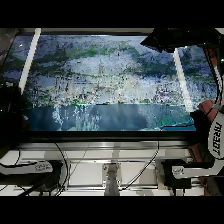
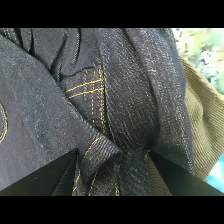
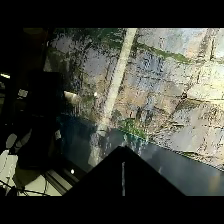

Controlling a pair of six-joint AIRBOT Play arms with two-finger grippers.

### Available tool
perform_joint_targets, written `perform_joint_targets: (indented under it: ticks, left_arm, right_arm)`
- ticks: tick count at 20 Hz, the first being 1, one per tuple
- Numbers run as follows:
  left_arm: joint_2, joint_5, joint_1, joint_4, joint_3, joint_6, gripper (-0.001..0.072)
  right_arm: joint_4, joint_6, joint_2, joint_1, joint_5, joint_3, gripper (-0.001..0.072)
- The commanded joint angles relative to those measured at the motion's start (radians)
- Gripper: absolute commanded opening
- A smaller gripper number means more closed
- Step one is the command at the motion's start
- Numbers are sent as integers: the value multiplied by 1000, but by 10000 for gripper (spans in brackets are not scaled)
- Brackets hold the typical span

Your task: Fold the clothes and pants, and hang the long-sleeved shirts on hangers.

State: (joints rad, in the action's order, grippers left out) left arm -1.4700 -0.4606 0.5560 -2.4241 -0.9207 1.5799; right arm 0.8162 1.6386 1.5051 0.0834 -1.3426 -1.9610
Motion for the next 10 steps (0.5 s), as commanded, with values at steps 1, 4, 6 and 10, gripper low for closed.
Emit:
perform_joint_targets:
  ticks: [1,4,6,10]
  left_arm:
    - [-6,-27,33,-10,-19,7,490]
    - [-1,-33,42,-5,-29,33,209]
    - [6,-30,33,-6,-30,32,17]
    - [28,-37,0,2,-30,32,13]
  right_arm:
    - [-11,1,0,0,0,0,26]
    - [-12,1,0,0,1,0,26]
    - [-12,1,0,0,3,0,26]
    - [-12,1,0,0,26,0,26]
